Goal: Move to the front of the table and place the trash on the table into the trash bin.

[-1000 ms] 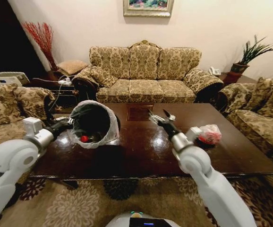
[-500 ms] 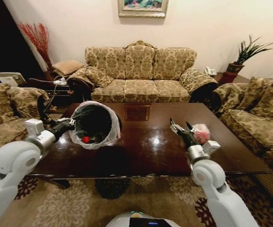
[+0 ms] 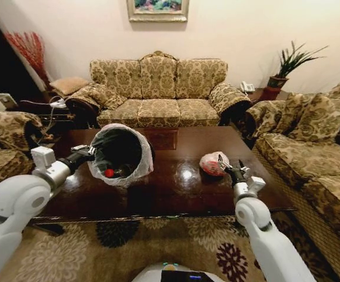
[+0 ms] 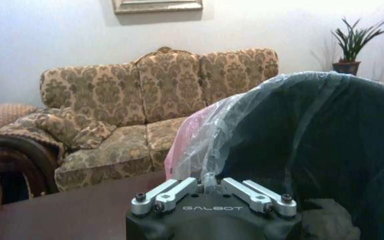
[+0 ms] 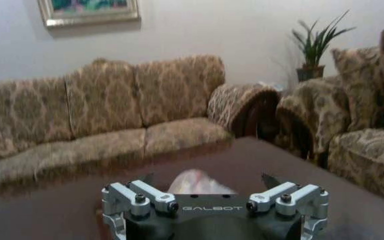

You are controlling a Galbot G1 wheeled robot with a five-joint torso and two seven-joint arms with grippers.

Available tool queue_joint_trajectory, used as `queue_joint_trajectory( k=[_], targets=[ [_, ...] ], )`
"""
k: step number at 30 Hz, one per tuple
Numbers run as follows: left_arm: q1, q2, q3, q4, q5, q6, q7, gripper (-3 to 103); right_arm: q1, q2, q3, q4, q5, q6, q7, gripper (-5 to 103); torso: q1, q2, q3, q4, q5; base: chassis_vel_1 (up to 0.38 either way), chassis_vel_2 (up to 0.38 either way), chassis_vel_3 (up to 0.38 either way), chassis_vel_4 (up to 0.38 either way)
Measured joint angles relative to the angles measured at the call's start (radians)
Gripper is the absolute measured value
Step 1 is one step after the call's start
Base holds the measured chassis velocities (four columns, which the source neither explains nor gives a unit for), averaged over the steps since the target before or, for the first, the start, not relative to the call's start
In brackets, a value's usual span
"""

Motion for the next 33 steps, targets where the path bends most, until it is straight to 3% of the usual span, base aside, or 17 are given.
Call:
queue_joint_trajectory(
  k=[5, 9, 10, 16, 19, 25, 28, 33],
  targets=[
    [-0.004, 0.0, 0.005, 0.004, 0.0, -0.001, 0.001, 0, 0.044, 0.0, -0.038, -0.106, 0.002, -0.004, -0.039, 100, 0.0, 0.0, 0.0, 0.0012, -0.0002, 0.043, 0.058, -0.019, -0.024],
    [-0.006, 0.004, 0.007, 0.008, -0.001, -0.01, 0.01, 0, 0.08, 0.005, -0.061, -0.195, -0.008, -0.002, -0.065, 100, 0.0, 0.0, 0.0, 0.0002, 0.0003, 0.0, 0.0, 0.0, 0.0],
    [-0.007, 0.004, 0.008, 0.009, -0.001, -0.012, 0.012, 0, 0.093, 0.008, -0.065, -0.226, -0.018, 0.001, -0.067, 100, 0.0, 0.0, 0.0, -0.0001, 0.0019, 0.0, 0.0, 0.0, 0.0],
    [-0.008, 0.004, 0.011, 0.012, -0.001, -0.012, 0.013, 0, 0.123, 0.011, -0.085, -0.294, -0.032, 0.005, -0.071, 103, 0.0, 0.0, 0.0, -0.0003, 0.0004, 0.0, 0.0, 0.0, 0.0],
    [-0.01, 0.007, 0.01, 0.015, -0.001, -0.013, 0.013, 0, 0.151, 0.018, -0.107, -0.337, -0.036, 0.01, -0.082, 92, 0.0, 0.0, 0.0, 0.0002, 0.0004, 0.0, 0.0, 0.0, 0.0],
    [-0.01, 0.011, 0.007, 0.016, -0.003, -0.014, 0.013, 0, 0.168, 0.024, -0.111, -0.345, -0.038, 0.014, -0.079, 81, 0.0, 0.0, 0.0, 0.0, 0.0008, 0.0, 0.0, 0.0, 0.0],
    [-0.009, 0.005, 0.007, 0.02, -0.003, -0.015, 0.013, 0, 0.137, 0.026, -0.096, -0.281, -0.128, 0.051, -0.071, 68, 0.0, 0.0, 0.0, -0.0001, 0.0005, 0.0, 0.0, 0.0, 0.0],
    [-0.009, 0.005, 0.006, 0.024, -0.001, -0.016, 0.012, 0, 0.11, 0.023, -0.065, -0.237, -0.225, 0.085, -0.077, 59, 0.0, 0.0, 0.0, -0.0001, 0.0004, 0.0, 0.0, 0.0, 0.0]
  ],
)
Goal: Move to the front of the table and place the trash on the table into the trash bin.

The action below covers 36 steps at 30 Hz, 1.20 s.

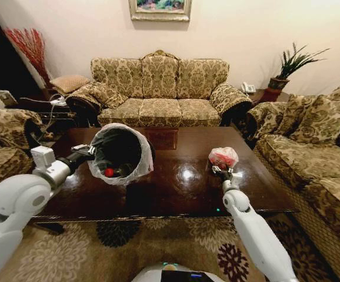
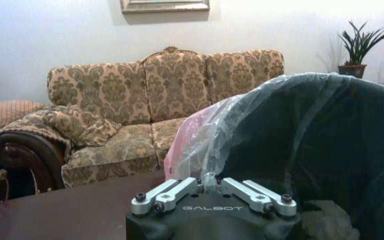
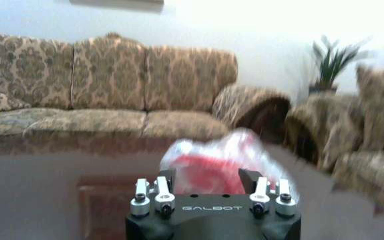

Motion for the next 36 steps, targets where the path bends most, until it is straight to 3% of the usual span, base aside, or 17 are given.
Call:
queue_joint_trajectory(
  k=[3, 4, 7, 10, 15, 22, 25, 26, 28, 29, 36],
  targets=[
    [-0.005, 0.004, 0.006, 0.001, 0.0, -0.002, 0.0, 0, 0.042, -0.02, -0.005, -0.03, 0.017, -0.002, -0.009, 75, 0.0, 0.0, 0.0, -0.0002, 0.0001, 0.0, 0.0, 0.0, 0.0],
    [-0.005, 0.004, 0.006, 0.001, 0.0, -0.002, 0.0, 0, 0.042, -0.02, -0.005, -0.03, 0.017, -0.002, -0.009, 75, 0.0, 0.0, 0.0, -0.0002, 0.0001, 0.0, 0.0, 0.0, 0.0],
    [-0.007, 0.001, 0.012, -0.002, 0.0, -0.003, -0.001, 0, 0.116, -0.026, -0.04, -0.111, 0.054, -0.005, -0.025, 90, 0.0, 0.0, 0.0, 0.0001, 0.0005, 0.0, 0.0, 0.0, 0.0],
    [-0.007, 0.001, 0.013, -0.005, -0.001, -0.003, -0.001, 0, 0.172, -0.021, -0.055, -0.174, 0.048, -0.005, -0.033, 99, 0.0, 0.0, 0.0, 0.0002, 0.0, 0.0, 0.0, 0.0, 0.0],
    [-0.007, 0.005, 0.015, -0.002, -0.002, -0.005, 0.0, 0, 0.24, -0.007, -0.062, -0.266, 0.009, -0.008, -0.038, 100, 0.0, 0.0, 0.0, 0.0001, 0.0002, 0.0, 0.0, 0.0, 0.0],
    [-0.008, 0.006, 0.015, 0.001, -0.003, -0.012, 0.001, 0, 0.285, 0.007, -0.065, -0.359, 0.033, -0.033, -0.049, 101, 0.0, 0.0, 0.0, 0.0001, 0.0001, 0.0, 0.0, 0.0, 0.0],
    [-0.008, 0.008, 0.015, 0.005, -0.003, -0.015, 0.001, 0, 0.289, 0.011, -0.067, -0.371, 0.068, -0.049, -0.056, 86, 0.0, 0.0, 0.0, 0.0, 0.0, 0.0, 0.0, 0.0, 0.0],
    [-0.008, 0.008, 0.015, 0.005, -0.003, -0.015, 0.001, 0, 0.289, 0.011, -0.067, -0.371, 0.068, -0.049, -0.056, 86, 0.0, 0.0, 0.0, 0.0, 0.0, 0.0, 0.0, 0.0, 0.0],
    [-0.008, 0.011, 0.015, 0.005, -0.004, -0.015, 0.002, 0, 0.291, 0.013, -0.067, -0.379, 0.086, -0.053, -0.061, 75, 0.0, 0.0, 0.0, -0.0001, 0.0, 0.0, 0.0, 0.0, 0.0],
    [-0.008, 0.011, 0.015, 0.005, -0.004, -0.015, 0.002, 0, 0.291, 0.013, -0.067, -0.379, 0.086, -0.053, -0.061, 75, 0.0, 0.0, 0.0, -0.0001, 0.0, 0.0, 0.0, 0.0, 0.0],
    [-0.008, 0.012, 0.014, 0.006, -0.005, -0.016, 0.002, 0, 0.288, 0.011, -0.064, -0.376, 0.108, -0.055, -0.061, 47, 0.0, 0.0, 0.0, 0.0, 0.0003, 0.0, 0.0, 0.0, 0.0]
  ],
)
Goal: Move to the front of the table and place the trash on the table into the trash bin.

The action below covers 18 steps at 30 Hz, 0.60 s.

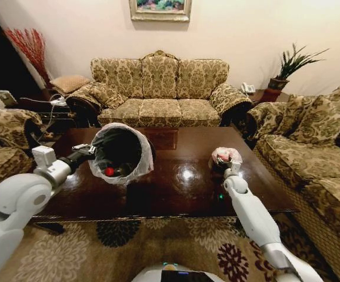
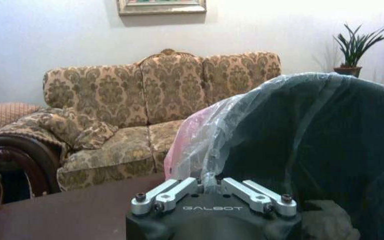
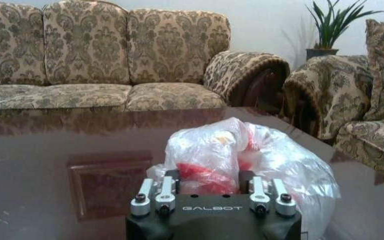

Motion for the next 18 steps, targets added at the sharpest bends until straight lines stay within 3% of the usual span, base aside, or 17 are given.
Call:
queue_joint_trajectory(
  k=[1, 3, 5, 6, 7, 10, 13, 18],
  targets=[
    [0.0, -0.001, -0.001, 0.0, 0.0, 0.0, 0.0, 0, -0.002, -0.001, 0.001, 0.002, 0.001, 0.0, 0.001, 42, 0.0, 0.0, 0.0, 0.0, 0.0, 0.0, 0.0, 0.0, 0.0],
    [0.001, -0.001, -0.001, -0.001, 0.0, 0.0, 0.0, 0, -0.005, -0.002, 0.002, 0.004, 0.001, 0.001, 0.002, 42, 0.0, 0.0, 0.0, 0.0, 0.0, 0.0, 0.0, 0.0, 0.0],
    [0.001, -0.001, -0.003, -0.001, 0.0, -0.001, 0.0, 0, -0.011, -0.005, 0.004, 0.011, 0.002, 0.002, 0.006, 31, 0.0, 0.0, 0.0, 0.0, 0.0, 0.0, 0.0, 0.0, 0.0],
    [0.001, -0.001, -0.003, -0.001, 0.0, -0.001, 0.0, 0, -0.011, -0.005, 0.004, 0.011, 0.002, 0.002, 0.006, 31, 0.0, 0.0, 0.0, 0.0, 0.0, 0.0, 0.0, 0.0, 0.0],
    [0.001, -0.001, -0.004, -0.002, 0.0, -0.001, 0.0, 0, -0.015, -0.006, 0.004, 0.015, 0.002, 0.003, 0.008, 20, 0.0, 0.0, 0.0, 0.0, 0.0, 0.0, 0.0, 0.0, 0.0],
    [0.001, -0.001, -0.004, -0.003, 0.0, -0.002, 0.0, 0, -0.02, -0.007, 0.005, 0.02, 0.002, 0.004, 0.01, 15, 0.0, 0.0, 0.0, 0.0, 0.0, 0.0, 0.0, 0.0, 0.0],
    [0.002, -0.001, -0.007, -0.004, -0.001, -0.003, -0.001, 0, -0.026, -0.007, 0.006, 0.028, 0.004, 0.006, 0.014, 3, 0.0, 0.0, 0.0, 0.0001, 0.0, 0.0, 0.0, 0.0, 0.0],
    [0.002, 0.004, -0.008, -0.005, -0.002, -0.003, -0.001, 0, -0.028, -0.008, 0.007, 0.041, 0.01, 0.005, 0.02, 0, 0.0, 0.0, 0.0, 0.0001, 0.0001, 0.0, 0.0, 0.0, 0.0]
  ],
)
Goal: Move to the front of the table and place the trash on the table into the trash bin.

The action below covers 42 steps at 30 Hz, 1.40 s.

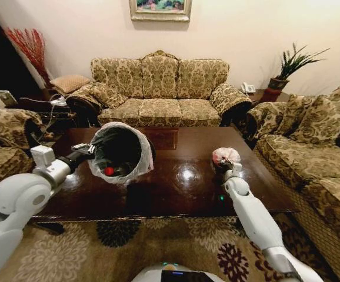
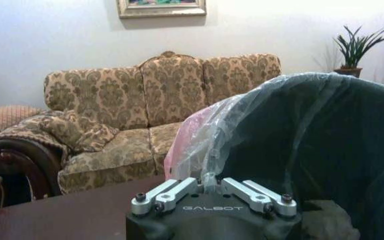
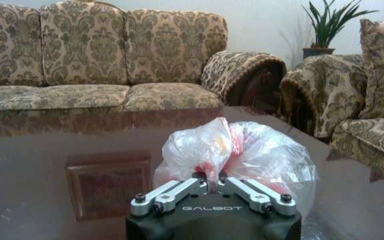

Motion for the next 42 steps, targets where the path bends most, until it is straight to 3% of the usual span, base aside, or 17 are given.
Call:
queue_joint_trajectory(
  k=[8, 11, 14, 18, 19, 20, 23, 24, 27, 28, 31, 36, 42],
  targets=[
    [0.0, 0.004, -0.001, 0.0, -0.001, 0.0, 0.0, 0, -0.024, -0.015, 0.015, 0.088, 0.017, 0.004, 0.013, 0, 0.0, 0.0, 0.0, 0.0, -0.0003, 0.0, 0.0, 0.0, 0.0],
    [0.0, 0.005, -0.001, 0.001, -0.002, 0.0, -0.001, 0, -0.039, -0.023, 0.017, 0.164, 0.015, 0.055, -0.009, 0, 0.0, 0.0, 0.0, -0.0001, -0.0002, 0.0, 0.0, 0.0, 0.0],
    [0.002, 0.006, 0.0, 0.008, -0.001, 0.0, -0.002, 0, -0.056, -0.044, 0.001, 0.315, 0.018, 0.193, -0.139, 0, 0.0, 0.0, 0.0, -0.0001, -0.0001, 0.0, 0.0, 0.0, 0.0],
    [0.002, 0.004, 0.011, 0.01, 0.001, 0.0, -0.004, 0, -0.056, -0.071, -0.042, 0.501, 0.115, 0.22, -0.221, 0, 0.0, 0.0, 0.0, 0.0001, -0.0004, 0.0, 0.0, 0.0, 0.0],
    [0.002, 0.004, 0.018, 0.011, 0.001, 0.0, -0.004, 0, -0.043, -0.09, -0.07, 0.605, 0.2, 0.209, -0.266, 0, 0.0, 0.0, 0.0, 0.0, -0.0006, 0.0, 0.0, 0.0, 0.0],
    [0.002, 0.004, 0.018, 0.011, 0.001, 0.0, -0.004, 0, -0.043, -0.09, -0.07, 0.605, 0.2, 0.209, -0.266, 0, 0.0, 0.0, 0.0, 0.0, -0.0006, 0.0, 0.0, 0.0, 0.0],
    [0.002, 0.02, 0.031, 0.017, 0.0, 0.0, -0.006, 0, 0.026, -0.146, -0.163, 0.774, 0.433, 0.172, -0.369, 0, 0.0, 0.0, 0.0, 0.0002, -0.0003, 0.0, 0.0, 0.0, 0.0],
    [0.002, 0.02, 0.031, 0.017, 0.0, 0.0, -0.006, 0, 0.026, -0.146, -0.163, 0.774, 0.433, 0.172, -0.369, 0, 0.0, 0.0, 0.0, 0.0002, -0.0003, 0.0, 0.0, 0.0, 0.0],
    [-0.002, 0.044, 0.045, 0.019, -0.003, 0.0, -0.007, 0, 0.108, -0.185, -0.253, 0.848, 0.622, 0.122, -0.429, 0, 0.0, 0.0, 0.0, 0.0, -0.0004, 0.0, 0.0, 0.0, 0.0],
    [-0.002, 0.044, 0.045, 0.019, -0.003, 0.0, -0.007, 0, 0.108, -0.185, -0.253, 0.848, 0.622, 0.122, -0.429, 0, 0.0, 0.0, 0.0, 0.0, -0.0004, 0.0, 0.0, 0.0, 0.0],
    [-0.018, 0.068, 0.073, 0.036, -0.004, -0.018, -0.016, 0, 0.174, -0.196, -0.34, 0.903, 0.778, 0.069, -0.474, 0, 0.0, 0.0, 0.0, 0.0, -0.0004, 0.0, 0.0, 0.0, 0.0],
    [-0.037, 0.085, 0.097, 0.047, -0.009, -0.034, -0.018, 0, 0.191, -0.196, -0.398, 0.922, 0.837, 0.022, -0.505, 0, 0.0, 0.0, 0.0, 0.0, -0.0004, 0.0, 0.0, 0.0, 0.0],
    [-0.046, 0.09, 0.093, 0.039, -0.035, -0.053, -0.016, 0, 0.182, -0.19, -0.471, 0.872, 0.761, -0.02, -0.524, 0, 0.0, 0.0, 0.0, -0.0001, -0.0001, 0.0, 0.0, 0.0, 0.0]
  ],
)
